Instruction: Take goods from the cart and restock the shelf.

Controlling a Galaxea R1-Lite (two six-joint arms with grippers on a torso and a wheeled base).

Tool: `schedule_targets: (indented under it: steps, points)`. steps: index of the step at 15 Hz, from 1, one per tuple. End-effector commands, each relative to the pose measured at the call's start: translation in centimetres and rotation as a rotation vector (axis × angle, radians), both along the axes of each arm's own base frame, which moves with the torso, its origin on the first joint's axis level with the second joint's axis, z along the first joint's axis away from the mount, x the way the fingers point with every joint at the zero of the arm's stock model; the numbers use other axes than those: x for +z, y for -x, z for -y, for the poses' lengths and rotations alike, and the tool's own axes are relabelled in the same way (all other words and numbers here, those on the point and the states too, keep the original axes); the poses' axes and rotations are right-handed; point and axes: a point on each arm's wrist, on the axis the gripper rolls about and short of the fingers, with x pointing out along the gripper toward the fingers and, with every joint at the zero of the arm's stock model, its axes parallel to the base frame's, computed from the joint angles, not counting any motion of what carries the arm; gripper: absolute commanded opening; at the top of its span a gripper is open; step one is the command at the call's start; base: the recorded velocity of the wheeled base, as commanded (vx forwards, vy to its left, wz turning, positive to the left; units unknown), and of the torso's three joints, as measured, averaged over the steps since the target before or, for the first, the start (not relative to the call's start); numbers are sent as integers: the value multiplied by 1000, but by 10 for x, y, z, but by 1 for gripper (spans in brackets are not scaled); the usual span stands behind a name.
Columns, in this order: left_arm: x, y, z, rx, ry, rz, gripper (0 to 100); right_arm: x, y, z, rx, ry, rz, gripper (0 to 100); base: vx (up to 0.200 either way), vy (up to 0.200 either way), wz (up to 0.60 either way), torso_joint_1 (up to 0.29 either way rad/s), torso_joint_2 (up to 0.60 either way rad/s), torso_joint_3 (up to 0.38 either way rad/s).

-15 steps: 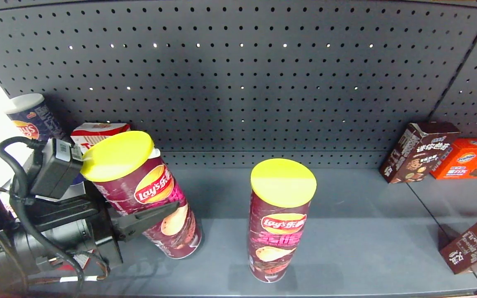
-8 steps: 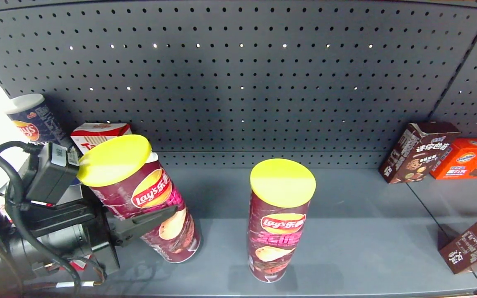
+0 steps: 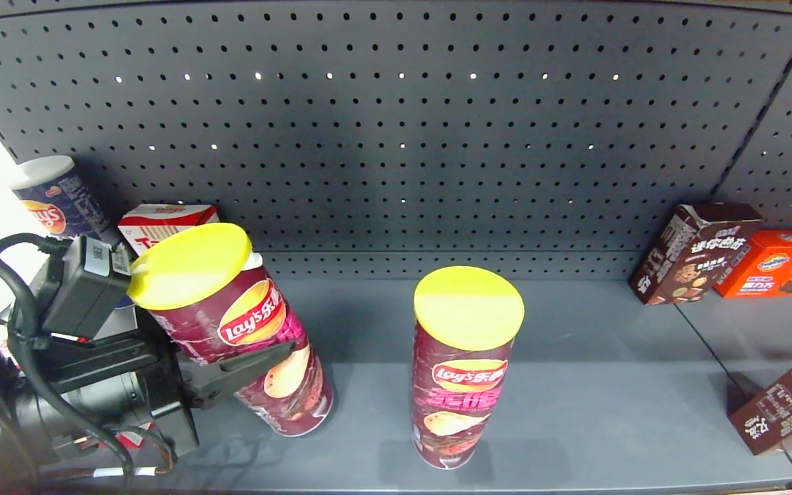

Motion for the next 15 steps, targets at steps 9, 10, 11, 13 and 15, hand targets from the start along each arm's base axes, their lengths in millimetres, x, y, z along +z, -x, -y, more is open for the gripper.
schedule_targets:
  steps: [9, 10, 11, 13, 15]
  points:
    - [5, 3, 0, -25, 9, 22, 0, -3, 1, -6, -17, -9, 67, 100, 0, 0, 0, 0, 0, 0]
    - [5, 3, 0, -25, 10, 23, 0, -9, 2, -4, -268, 21, 64, 100, 0, 0, 0, 0, 0, 0]
    - [5, 3, 0, -25, 8, 23, 0, -12, 5, -5, -279, 31, 112, 100, 0, 0, 0, 0, 0, 0]
    - [2, 4, 0, -27, 5, 13, 0, -12, 7, -6, -235, 41, 133, 100, 0, 0, 0, 0, 0, 0]
    - [0, 5, -1, -26, 5, 4, 0, -13, 8, -7, -243, 37, 143, 100, 0, 0, 0, 0, 0, 0]
